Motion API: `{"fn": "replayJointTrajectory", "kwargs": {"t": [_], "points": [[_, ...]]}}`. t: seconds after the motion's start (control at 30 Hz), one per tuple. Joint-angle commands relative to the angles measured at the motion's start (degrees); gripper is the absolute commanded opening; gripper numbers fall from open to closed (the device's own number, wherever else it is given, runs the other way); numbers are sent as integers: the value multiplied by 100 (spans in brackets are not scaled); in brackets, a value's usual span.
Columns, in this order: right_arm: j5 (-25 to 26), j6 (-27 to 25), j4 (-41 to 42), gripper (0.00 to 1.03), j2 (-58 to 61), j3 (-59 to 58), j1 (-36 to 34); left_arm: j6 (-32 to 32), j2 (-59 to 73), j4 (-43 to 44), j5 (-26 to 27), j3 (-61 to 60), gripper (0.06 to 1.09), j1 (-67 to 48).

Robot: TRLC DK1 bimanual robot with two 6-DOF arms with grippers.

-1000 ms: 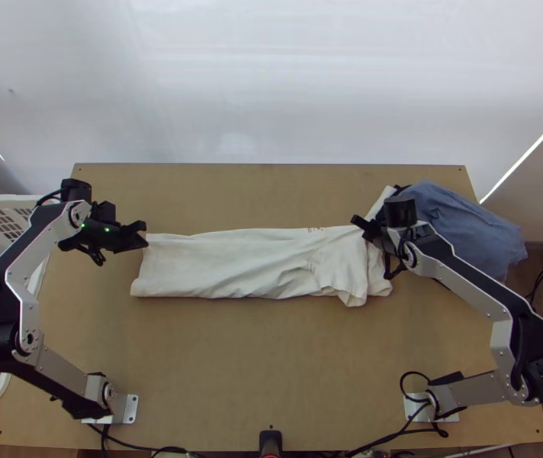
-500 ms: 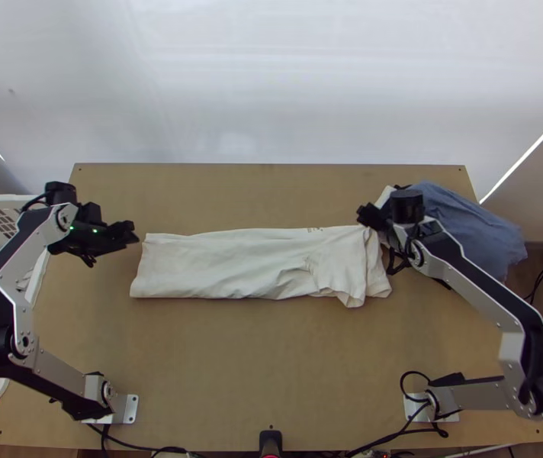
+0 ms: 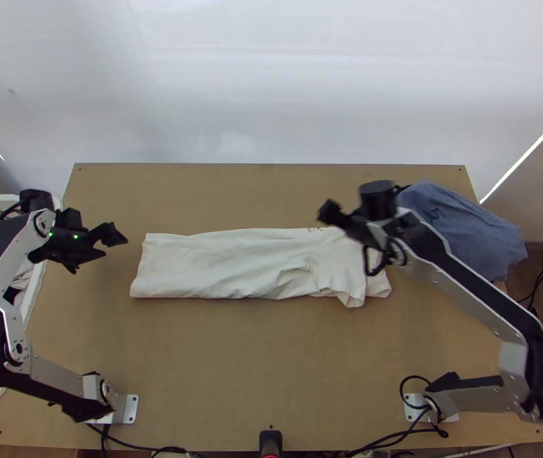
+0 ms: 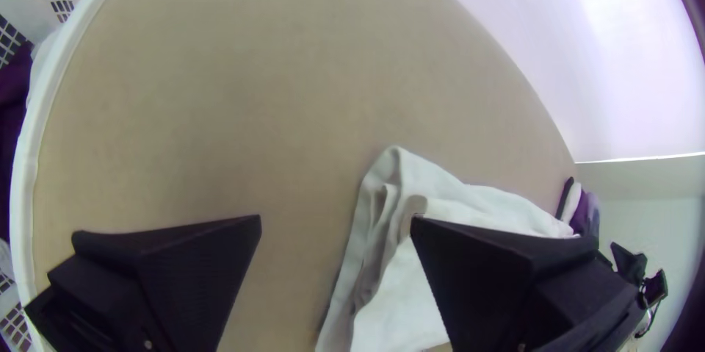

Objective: Fold the t-shirt

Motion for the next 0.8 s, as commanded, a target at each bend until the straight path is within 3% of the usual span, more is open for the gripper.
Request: {"fn": "replayJointTrajectory", "kwargs": {"t": [0.0,0.17,0.4,0.63,0.77], "points": [[-1376,625,-175,99,952,318,412,195,3,-3,944,-330,104,248],[-1579,625,35,99,1356,441,404,98,20,613,1647,-734,104,195],[-1605,590,53,99,1602,459,351,344,222,744,1902,-848,104,142],[-1649,528,53,99,1646,432,140,2234,257,-671,1928,-1015,104,168],[-1666,511,53,99,1664,424,70,2375,293,-627,1919,-1112,104,133]]}}
